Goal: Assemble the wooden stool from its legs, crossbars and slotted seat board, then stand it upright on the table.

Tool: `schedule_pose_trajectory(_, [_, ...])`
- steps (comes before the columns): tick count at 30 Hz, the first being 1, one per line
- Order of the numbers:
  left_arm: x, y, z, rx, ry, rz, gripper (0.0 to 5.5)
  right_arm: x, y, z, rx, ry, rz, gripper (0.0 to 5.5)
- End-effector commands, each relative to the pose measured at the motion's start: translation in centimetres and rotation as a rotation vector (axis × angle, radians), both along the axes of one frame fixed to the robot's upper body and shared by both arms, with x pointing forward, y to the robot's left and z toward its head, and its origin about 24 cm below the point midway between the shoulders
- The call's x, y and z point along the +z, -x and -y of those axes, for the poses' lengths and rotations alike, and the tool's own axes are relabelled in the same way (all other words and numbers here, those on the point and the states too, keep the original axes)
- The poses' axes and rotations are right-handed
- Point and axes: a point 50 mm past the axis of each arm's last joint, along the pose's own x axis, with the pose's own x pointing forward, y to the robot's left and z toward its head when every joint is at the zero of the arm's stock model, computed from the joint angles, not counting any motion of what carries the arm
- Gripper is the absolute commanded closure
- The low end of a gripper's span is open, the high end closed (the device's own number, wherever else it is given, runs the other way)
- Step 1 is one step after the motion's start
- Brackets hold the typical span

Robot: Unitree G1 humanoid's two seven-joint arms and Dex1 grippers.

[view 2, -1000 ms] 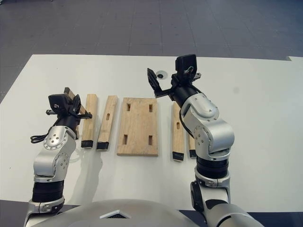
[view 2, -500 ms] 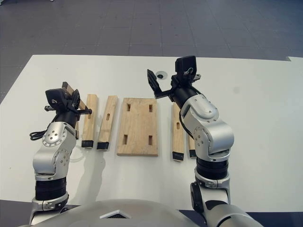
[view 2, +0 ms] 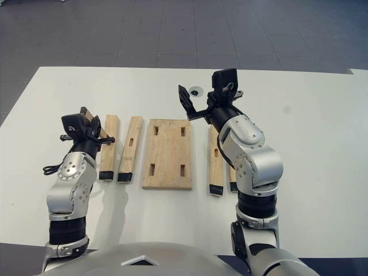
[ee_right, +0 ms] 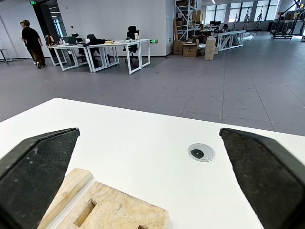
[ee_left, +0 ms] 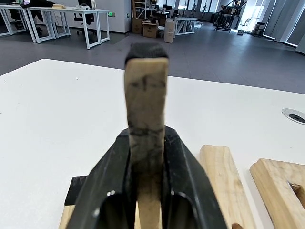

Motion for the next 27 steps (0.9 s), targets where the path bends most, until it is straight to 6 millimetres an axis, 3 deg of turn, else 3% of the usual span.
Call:
schedule_pose_trajectory(1, [-0.4, 0.0, -0.4, -0.008, -0.029, -0.014, 5.09, 0.1, -0.1, 0.0, -0.005, 0.003, 0.012, 0.00])
schedule_pose_trajectory(6, [-1.2, 0.2, -0.5, -0.018, -0.047, -0.020, 5.09, 0.2, -0.1, -0.1, -0.004, 0.000, 0.016, 0.00])
schedule_pose_trajectory(13, [-7.3, 2.9, -1.7, 0.019, 0.018, -0.207, 5.09, 0.5, -0.1, -0.1, -0.001, 0.001, 0.021, 0.00])
schedule_pose_trajectory(16, [-8.6, 3.7, -2.0, 0.034, 0.052, -0.258, 5.09, 0.5, 0.0, 0.0, 0.004, 0.003, 0.022, 0.00])
schedule_pose_trajectory(22, [-8.8, 3.4, -1.3, -0.052, 0.003, -0.287, 5.09, 0.5, -0.1, -0.2, 0.007, 0.003, 0.019, 0.00])
schedule_pose_trajectory(27, [-5.4, 1.5, -0.1, -0.106, -0.025, -0.139, 5.09, 0.5, -0.2, -0.1, -0.001, 0.001, 0.018, 0.00])
